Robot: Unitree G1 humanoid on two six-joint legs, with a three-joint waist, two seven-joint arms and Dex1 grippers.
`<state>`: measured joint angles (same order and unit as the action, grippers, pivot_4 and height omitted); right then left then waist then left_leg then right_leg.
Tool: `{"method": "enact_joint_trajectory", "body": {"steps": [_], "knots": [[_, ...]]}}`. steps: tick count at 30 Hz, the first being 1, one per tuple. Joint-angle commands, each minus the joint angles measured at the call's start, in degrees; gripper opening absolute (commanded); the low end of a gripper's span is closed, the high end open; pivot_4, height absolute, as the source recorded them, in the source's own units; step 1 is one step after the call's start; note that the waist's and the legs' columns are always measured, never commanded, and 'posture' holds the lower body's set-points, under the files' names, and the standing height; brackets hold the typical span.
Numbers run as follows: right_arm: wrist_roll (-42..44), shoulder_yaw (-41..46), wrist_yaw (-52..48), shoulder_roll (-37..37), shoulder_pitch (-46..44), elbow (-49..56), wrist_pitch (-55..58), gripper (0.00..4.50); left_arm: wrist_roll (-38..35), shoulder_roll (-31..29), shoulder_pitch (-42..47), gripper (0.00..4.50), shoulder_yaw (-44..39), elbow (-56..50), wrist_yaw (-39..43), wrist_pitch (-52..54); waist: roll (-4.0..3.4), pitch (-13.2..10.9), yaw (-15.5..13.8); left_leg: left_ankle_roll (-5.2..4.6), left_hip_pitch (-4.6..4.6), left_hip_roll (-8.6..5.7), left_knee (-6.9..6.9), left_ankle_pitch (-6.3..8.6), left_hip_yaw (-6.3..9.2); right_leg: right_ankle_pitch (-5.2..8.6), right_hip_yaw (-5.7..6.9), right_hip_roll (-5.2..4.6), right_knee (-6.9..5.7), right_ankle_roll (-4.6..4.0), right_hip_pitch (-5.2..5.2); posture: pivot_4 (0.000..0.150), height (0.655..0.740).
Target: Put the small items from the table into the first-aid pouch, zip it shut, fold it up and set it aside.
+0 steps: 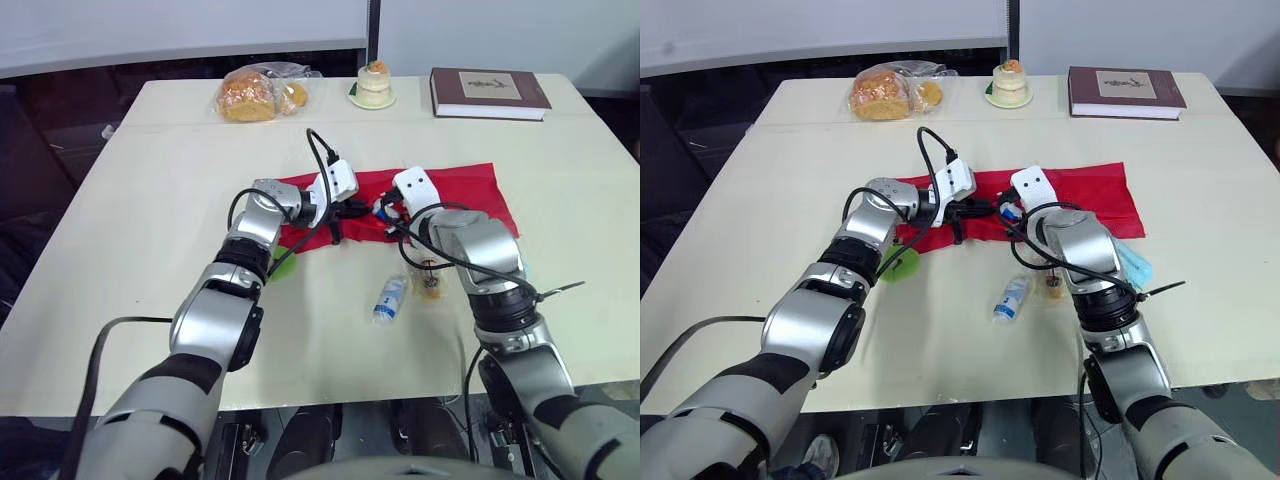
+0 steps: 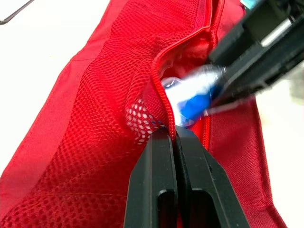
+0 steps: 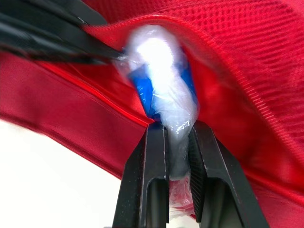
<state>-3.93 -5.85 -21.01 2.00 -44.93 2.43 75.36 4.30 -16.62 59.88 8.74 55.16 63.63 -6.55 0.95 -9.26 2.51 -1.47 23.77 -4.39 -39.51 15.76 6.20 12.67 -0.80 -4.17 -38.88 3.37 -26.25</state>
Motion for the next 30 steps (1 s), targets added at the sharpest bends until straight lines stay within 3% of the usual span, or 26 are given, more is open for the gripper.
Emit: {"method": "enact_joint_trajectory", "body": {"steps": [1, 6, 20, 24, 29, 30], "knots": [[4.1, 5.2, 2.2, -5.5, -3.2, 1.6, 0.1, 0.03, -0.8, 1.6, -0.5, 0.00, 0.8, -2.4, 0.9, -0.6, 0.00, 0.0, 0.0, 0.00, 0.00, 0.00, 0.00, 0.00, 0.00, 0.00, 0.00, 0.00, 0.00, 0.00, 0.00, 0.150, 0.7289], [8.0, 17.7, 5.9, -13.9, -5.3, 0.0, 5.9, 0.03, -0.8, 1.8, -1.0, 0.00, 1.0, -3.2, 0.9, -0.3, -0.02, 0.0, -0.2, 0.02, 0.01, 0.00, 0.04, -0.01, -0.01, 0.00, -0.05, 0.01, -0.03, 0.00, -0.06, 0.150, 0.7289], [19.1, 34.9, 17.1, -19.5, -10.6, -5.9, 5.1, 0.03, -1.3, 1.2, -2.9, 0.00, 1.3, -5.7, 3.1, 0.5, -0.10, 0.1, 0.0, 0.02, 0.00, -0.09, 0.09, -0.03, -0.01, 0.00, -0.09, -0.07, -0.05, 0.00, -0.08, 0.150, 0.7289], [23.9, 37.3, 20.2, -20.7, -11.5, -7.6, 3.7, 0.03, -1.1, 1.3, -3.1, 0.00, 1.3, -6.0, 3.1, 0.6, -0.10, 0.1, 0.1, 0.02, 0.01, -0.08, 0.12, -0.03, -0.04, 0.00, -0.12, -0.07, -0.06, 0.00, -0.11, 0.150, 0.7289], [28.1, 34.0, 21.9, -20.1, -9.9, -7.8, 4.0, 0.03, -0.9, 1.4, -2.7, 0.00, 1.3, -5.4, 2.7, 0.4, -0.11, 0.1, 0.2, 0.02, 0.01, -0.07, 0.14, -0.03, -0.07, 0.00, -0.15, -0.07, -0.07, 0.00, -0.13, 0.150, 0.7289], [28.5, 32.8, 22.0, -19.8, -9.3, -7.5, 4.4, 1.06, -0.9, 1.5, -2.6, 0.00, 1.2, -5.2, 2.5, 0.3, -0.11, 0.1, 0.2, 0.02, 0.01, -0.06, 0.14, -0.03, -0.08, 0.00, -0.15, -0.06, -0.07, 0.00, -0.13, 0.150, 0.7289]]}}
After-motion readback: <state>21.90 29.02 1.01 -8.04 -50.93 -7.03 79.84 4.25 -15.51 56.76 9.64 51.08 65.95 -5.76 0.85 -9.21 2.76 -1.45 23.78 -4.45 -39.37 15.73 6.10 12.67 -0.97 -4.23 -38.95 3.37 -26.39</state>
